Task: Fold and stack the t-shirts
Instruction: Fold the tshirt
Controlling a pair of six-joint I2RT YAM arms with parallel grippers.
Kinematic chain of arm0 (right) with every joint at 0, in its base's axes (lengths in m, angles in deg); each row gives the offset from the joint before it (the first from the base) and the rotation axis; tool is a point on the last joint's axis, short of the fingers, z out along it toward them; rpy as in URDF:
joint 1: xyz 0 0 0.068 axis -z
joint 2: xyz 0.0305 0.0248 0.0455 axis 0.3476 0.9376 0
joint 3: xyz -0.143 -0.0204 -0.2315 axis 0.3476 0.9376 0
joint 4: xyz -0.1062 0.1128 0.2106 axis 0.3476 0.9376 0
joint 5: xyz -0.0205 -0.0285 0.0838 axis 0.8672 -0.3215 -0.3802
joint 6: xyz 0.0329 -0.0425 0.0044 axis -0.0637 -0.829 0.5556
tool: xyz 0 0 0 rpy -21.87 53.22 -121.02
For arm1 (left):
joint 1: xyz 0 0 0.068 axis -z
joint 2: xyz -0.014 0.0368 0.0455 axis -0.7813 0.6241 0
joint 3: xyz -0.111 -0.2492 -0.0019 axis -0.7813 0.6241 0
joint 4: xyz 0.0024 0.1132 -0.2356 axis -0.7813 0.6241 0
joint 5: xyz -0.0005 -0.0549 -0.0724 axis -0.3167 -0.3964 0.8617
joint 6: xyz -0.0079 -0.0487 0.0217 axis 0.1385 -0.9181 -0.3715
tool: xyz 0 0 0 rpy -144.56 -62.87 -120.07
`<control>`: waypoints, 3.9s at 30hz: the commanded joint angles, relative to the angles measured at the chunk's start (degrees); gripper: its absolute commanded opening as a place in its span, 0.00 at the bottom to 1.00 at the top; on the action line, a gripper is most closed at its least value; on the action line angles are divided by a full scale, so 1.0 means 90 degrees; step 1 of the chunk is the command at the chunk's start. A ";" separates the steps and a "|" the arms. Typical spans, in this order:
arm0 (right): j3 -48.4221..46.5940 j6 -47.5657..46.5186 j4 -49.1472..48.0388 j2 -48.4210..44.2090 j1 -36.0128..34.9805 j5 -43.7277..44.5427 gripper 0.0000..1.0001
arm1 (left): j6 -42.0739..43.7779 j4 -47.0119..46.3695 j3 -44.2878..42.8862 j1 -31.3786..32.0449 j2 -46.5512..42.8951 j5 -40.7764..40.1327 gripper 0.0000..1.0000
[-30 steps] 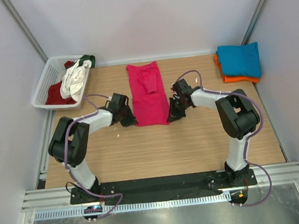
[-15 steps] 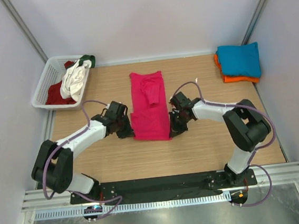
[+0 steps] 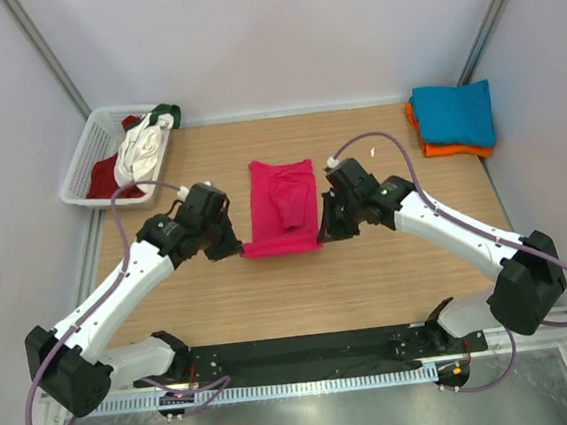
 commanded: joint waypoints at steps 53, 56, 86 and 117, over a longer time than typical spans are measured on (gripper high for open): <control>-0.5099 -0.1235 -0.0624 0.4443 0.1800 0.0062 0.01 | 0.0444 -0.2203 -0.3549 -0.2249 0.4704 0.1396 0.00; -0.4924 -0.1255 -0.0770 0.4208 0.1800 -0.0036 0.01 | 0.0775 -0.2223 -0.3559 -0.2249 0.4401 0.1329 0.00; -0.0687 -0.0943 -0.0507 0.0225 0.1800 -0.0651 0.01 | 0.1285 -0.2047 -0.0835 -0.0443 0.0818 0.0616 0.00; 0.0166 -0.1088 -0.1120 0.0465 0.1761 -0.0562 0.68 | 0.1128 -0.1165 -0.1215 0.0116 0.1597 -0.0704 0.84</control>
